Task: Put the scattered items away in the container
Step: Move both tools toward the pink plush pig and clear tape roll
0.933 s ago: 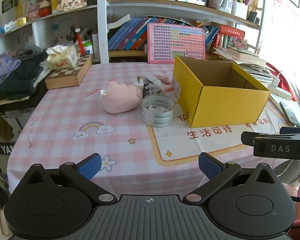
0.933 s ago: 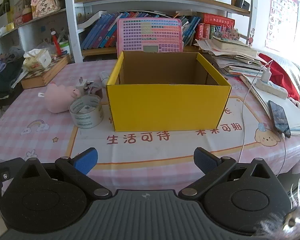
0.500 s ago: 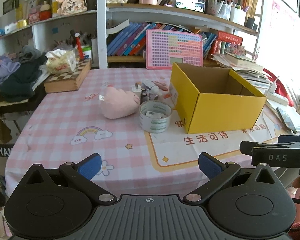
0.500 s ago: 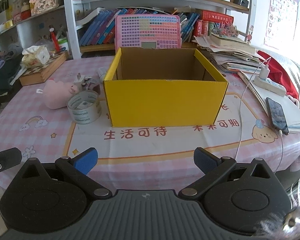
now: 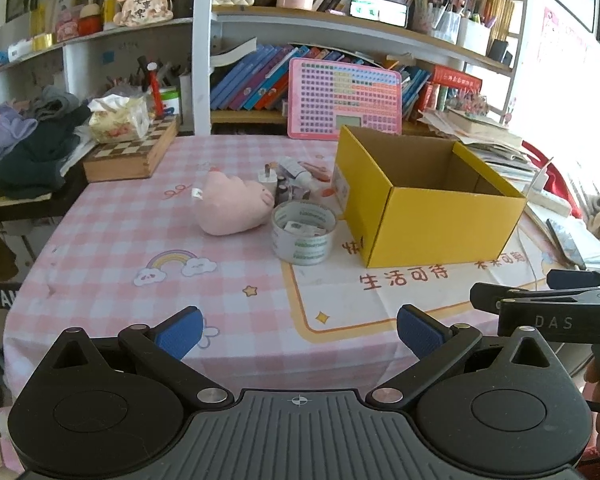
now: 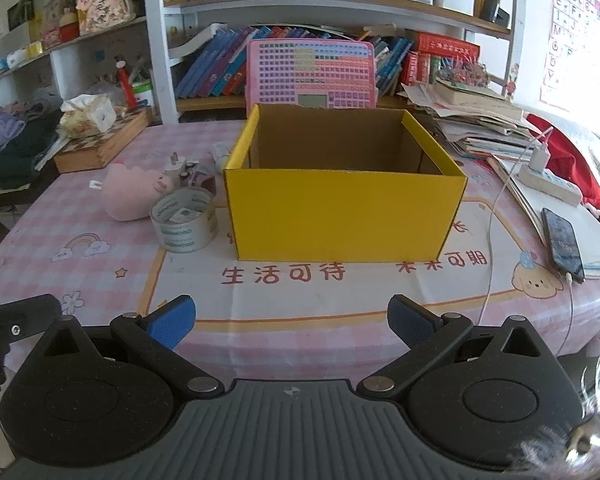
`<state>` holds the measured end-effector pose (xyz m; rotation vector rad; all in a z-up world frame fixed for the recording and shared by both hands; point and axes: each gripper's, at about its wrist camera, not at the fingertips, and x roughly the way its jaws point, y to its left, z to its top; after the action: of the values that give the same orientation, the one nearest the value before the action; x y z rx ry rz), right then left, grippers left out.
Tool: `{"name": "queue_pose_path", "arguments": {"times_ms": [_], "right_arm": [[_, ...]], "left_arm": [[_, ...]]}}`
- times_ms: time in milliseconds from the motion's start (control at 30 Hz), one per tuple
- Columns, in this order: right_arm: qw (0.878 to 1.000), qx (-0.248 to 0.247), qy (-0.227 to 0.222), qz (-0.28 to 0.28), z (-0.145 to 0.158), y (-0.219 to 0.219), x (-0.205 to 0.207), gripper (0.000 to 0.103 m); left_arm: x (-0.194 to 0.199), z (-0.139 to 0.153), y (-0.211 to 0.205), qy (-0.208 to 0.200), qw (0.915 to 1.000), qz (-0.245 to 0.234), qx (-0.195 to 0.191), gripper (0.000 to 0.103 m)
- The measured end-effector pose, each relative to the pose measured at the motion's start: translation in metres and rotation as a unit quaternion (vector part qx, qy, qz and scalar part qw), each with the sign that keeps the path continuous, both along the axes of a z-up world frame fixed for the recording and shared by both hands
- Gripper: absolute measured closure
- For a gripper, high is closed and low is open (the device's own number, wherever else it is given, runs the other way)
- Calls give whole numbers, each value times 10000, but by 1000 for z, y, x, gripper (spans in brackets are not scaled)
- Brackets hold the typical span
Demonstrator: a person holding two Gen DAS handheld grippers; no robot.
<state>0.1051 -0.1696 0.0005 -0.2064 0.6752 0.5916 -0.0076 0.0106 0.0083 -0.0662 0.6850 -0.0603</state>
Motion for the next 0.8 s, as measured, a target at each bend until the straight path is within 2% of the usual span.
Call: {"name": "queue_pose_path", "arguments": {"times_ms": [500, 533, 567, 800], "right_arm": [[10000, 29, -8, 80, 0, 5, -4, 0], [10000, 24, -12, 86, 0, 5, -4, 0], [10000, 21, -14, 94, 0, 6, -5, 0], [9999, 15, -14, 115, 0, 8, -6, 0]], "left_arm": [[0, 1, 4, 81, 9997, 176, 149, 0], [1, 0, 5, 102, 9974, 694, 151, 0], [1, 0, 5, 118, 9966, 796, 153, 0], [0, -1, 6, 165, 9961, 839, 204, 0]]}}
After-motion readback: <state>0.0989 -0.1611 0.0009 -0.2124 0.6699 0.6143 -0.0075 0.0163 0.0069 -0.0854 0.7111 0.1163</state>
